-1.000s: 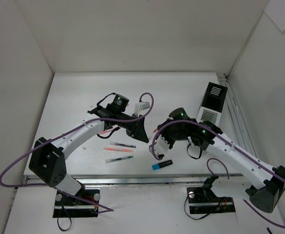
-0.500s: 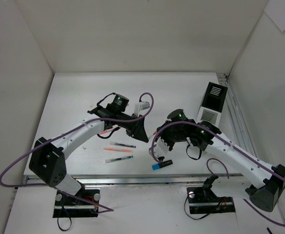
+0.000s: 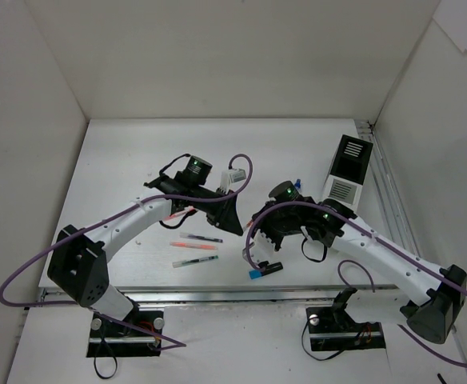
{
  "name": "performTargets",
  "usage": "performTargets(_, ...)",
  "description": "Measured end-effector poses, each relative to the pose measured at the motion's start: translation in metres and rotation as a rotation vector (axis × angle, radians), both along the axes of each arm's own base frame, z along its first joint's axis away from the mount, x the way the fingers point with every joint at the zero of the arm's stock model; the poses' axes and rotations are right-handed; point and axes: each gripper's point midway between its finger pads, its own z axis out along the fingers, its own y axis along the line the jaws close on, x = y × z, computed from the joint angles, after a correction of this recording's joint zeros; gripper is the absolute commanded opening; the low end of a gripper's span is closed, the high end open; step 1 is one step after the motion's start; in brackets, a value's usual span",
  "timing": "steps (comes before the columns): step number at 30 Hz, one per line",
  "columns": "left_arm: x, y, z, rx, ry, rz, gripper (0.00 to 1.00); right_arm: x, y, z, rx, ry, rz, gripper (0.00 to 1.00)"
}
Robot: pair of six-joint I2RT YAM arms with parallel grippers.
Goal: Sort the stationery into containers
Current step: Close the pen cap on the pen.
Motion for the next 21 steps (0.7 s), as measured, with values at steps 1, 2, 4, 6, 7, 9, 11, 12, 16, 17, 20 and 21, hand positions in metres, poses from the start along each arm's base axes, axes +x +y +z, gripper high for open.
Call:
performTargets(1, -0.0009, 0.0001, -0.0002, 0.001, 0.002, -0.002, 0.0, -0.0008, 0.0007, 0.0, -0.001, -0.002, 0.006, 0.0)
performTargets(2, -0.0012, -0.0006, 0.0001, 0.0, 0.001, -0.004, 0.0, -0.0024, 0.0023, -0.0004, 0.001, 0.003, 0.014, 0.0)
performTargets(4, -0.0021, -0.0006, -0.0002, 0.001, 0.003, -0.005, 0.0, -0.0052, 0.0053, -0.0015, 0.0, 0.006, 0.029, 0.0)
performTargets(6, -0.0024, -0.0004, -0.0005, 0.003, 0.006, -0.005, 0.0, -0.0053, 0.0057, -0.0022, -0.002, 0.006, 0.032, 0.0)
performTargets(7, -0.0022, -0.0003, -0.0006, 0.004, 0.006, -0.004, 0.0, -0.0051, 0.006, -0.0024, -0.003, 0.006, 0.033, 0.0)
performTargets(9, -0.002, -0.0002, -0.0011, 0.006, 0.006, -0.002, 0.0, -0.0052, 0.0063, -0.0028, -0.004, 0.007, 0.033, 0.0)
performTargets(11, -0.0019, -0.0002, -0.0013, 0.008, 0.008, -0.001, 0.0, -0.0055, 0.0065, -0.0028, -0.004, 0.007, 0.035, 0.0)
performTargets(12, -0.0021, -0.0001, -0.0016, 0.009, 0.011, 0.0, 0.0, -0.0059, 0.0069, -0.0028, -0.004, 0.006, 0.037, 0.0)
performTargets(16, -0.0036, -0.0009, -0.0032, 0.008, 0.031, -0.007, 0.0, -0.008, 0.008, -0.0034, -0.012, 0.0, 0.052, 0.0)
performTargets(17, -0.0042, -0.0012, -0.0037, 0.007, 0.037, -0.01, 0.0, -0.0086, 0.008, -0.0041, -0.017, -0.005, 0.058, 0.0)
performTargets(20, -0.0057, -0.0022, -0.0047, 0.007, 0.059, -0.021, 0.0, -0.0105, 0.0087, -0.0047, -0.033, -0.023, 0.075, 0.0)
performTargets(21, -0.0057, -0.0027, -0.0046, 0.008, 0.066, -0.024, 0.0, -0.0107, 0.0086, -0.0047, -0.038, -0.03, 0.079, 0.0)
